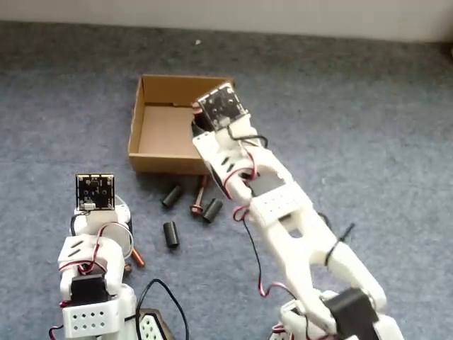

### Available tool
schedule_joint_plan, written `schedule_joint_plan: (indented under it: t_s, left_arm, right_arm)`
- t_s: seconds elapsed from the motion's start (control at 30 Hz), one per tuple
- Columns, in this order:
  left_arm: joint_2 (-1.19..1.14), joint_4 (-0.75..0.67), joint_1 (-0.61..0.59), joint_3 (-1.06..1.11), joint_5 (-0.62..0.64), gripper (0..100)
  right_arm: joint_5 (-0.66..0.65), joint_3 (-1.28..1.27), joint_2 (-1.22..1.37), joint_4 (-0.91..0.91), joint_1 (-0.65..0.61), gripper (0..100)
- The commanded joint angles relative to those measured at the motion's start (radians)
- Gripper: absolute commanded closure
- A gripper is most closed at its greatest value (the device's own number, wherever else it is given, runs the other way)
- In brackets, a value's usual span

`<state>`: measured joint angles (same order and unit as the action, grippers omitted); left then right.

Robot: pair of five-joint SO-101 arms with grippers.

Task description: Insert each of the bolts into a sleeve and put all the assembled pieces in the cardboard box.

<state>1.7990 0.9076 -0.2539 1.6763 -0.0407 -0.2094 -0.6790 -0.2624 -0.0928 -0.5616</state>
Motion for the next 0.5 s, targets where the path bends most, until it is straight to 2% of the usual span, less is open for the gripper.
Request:
schedule_joint_plan:
  t_s: [0.0,0.47]
  left_arm:
    - [0.007,0.003,0.015,0.021,-0.015,99]
    - [0.008,0.003,0.015,0.021,-0.015,99]
  right_arm:
    - [-0.009,0.142,0.088,0.094,-0.007,99.2]
    - [-0.008,0.315,0.475,0.147,-0.002,98.9]
